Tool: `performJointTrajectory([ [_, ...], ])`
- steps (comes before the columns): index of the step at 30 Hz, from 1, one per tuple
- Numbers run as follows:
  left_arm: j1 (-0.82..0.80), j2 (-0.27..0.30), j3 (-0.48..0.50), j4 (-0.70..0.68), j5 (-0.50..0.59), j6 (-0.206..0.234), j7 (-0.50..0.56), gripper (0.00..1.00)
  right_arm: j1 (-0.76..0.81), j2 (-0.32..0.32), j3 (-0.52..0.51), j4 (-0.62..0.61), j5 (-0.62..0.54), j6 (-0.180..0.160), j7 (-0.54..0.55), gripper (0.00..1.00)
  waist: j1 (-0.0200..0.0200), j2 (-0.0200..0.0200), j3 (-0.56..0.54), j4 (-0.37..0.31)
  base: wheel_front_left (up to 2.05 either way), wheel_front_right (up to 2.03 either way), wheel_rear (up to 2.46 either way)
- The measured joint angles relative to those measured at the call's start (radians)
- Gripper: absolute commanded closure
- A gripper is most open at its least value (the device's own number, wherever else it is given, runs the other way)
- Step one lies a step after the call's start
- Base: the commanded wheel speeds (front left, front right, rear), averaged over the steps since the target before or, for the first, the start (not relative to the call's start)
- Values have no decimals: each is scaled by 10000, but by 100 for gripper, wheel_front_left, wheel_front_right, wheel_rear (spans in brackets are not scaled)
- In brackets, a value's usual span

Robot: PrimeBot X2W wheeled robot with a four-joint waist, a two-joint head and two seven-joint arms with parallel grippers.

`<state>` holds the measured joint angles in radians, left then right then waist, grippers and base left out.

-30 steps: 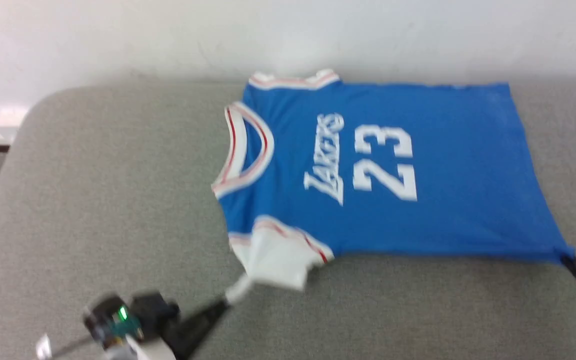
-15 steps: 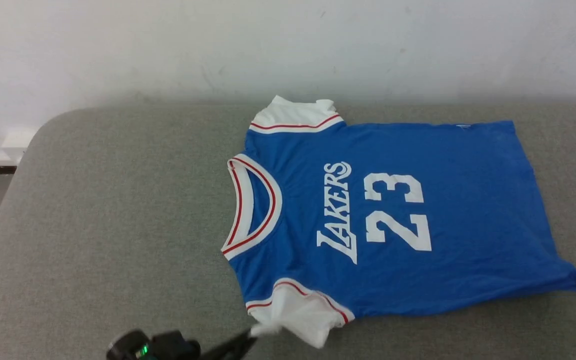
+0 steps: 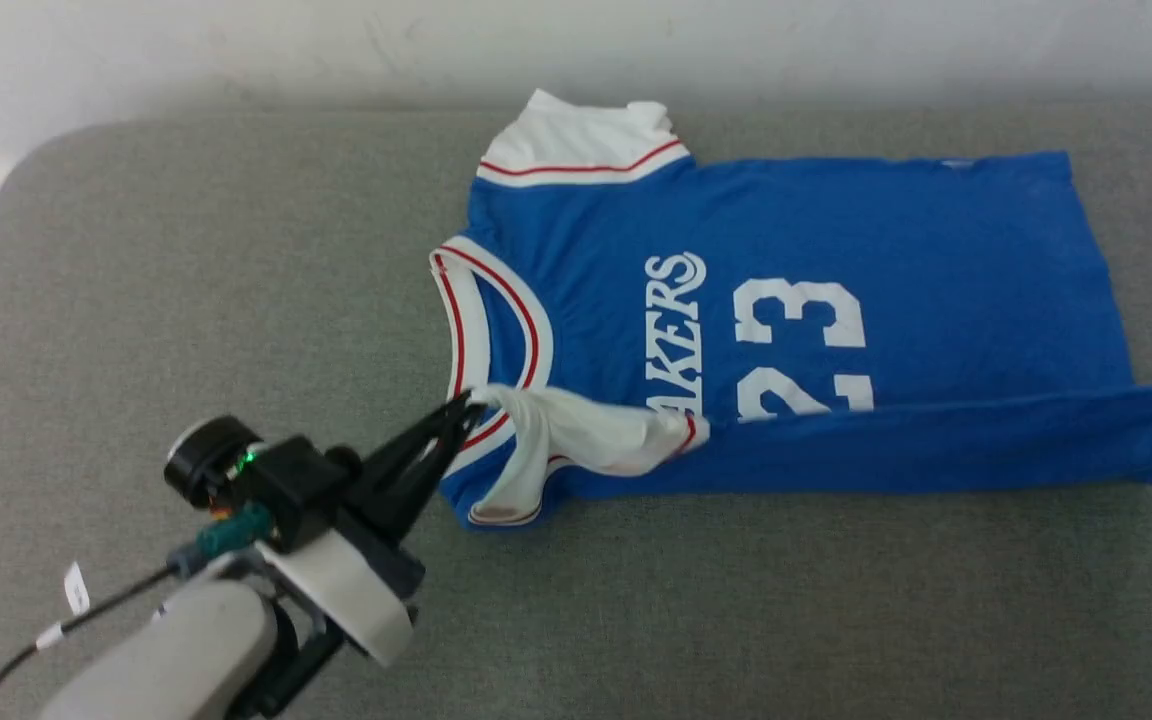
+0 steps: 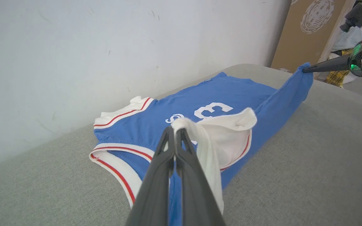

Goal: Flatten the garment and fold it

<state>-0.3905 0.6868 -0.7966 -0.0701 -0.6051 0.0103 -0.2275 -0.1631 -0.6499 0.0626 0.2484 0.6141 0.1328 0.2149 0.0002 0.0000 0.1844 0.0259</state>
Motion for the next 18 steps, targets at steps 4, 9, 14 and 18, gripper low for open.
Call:
performJointTrajectory([
  [4, -796, -244, 153, 702, 0, -130, 134, 100, -678, 295, -134, 320, -445, 0, 165, 100, 0, 0, 493, -15, 0, 0, 0],
  [9, -1822, -640, 236, 1708, -2, -479, 263, 100, -1535, 508, -121, 943, -943, 0, 314, 100, 1, 0, 1064, -24, 0, 0, 0],
  [14, -2648, -1101, 151, 2803, 4, -802, 263, 100, -2158, 621, 90, 1517, -1221, 0, 330, 100, 0, 0, 1538, -19, 0, 0, 0],
  [18, -3057, -1429, -6, 3845, 73, -899, 337, 100, -2428, 648, 359, 1927, -1396, 0, 391, 100, -1, 0, 1827, -12, 0, 0, 0],
])
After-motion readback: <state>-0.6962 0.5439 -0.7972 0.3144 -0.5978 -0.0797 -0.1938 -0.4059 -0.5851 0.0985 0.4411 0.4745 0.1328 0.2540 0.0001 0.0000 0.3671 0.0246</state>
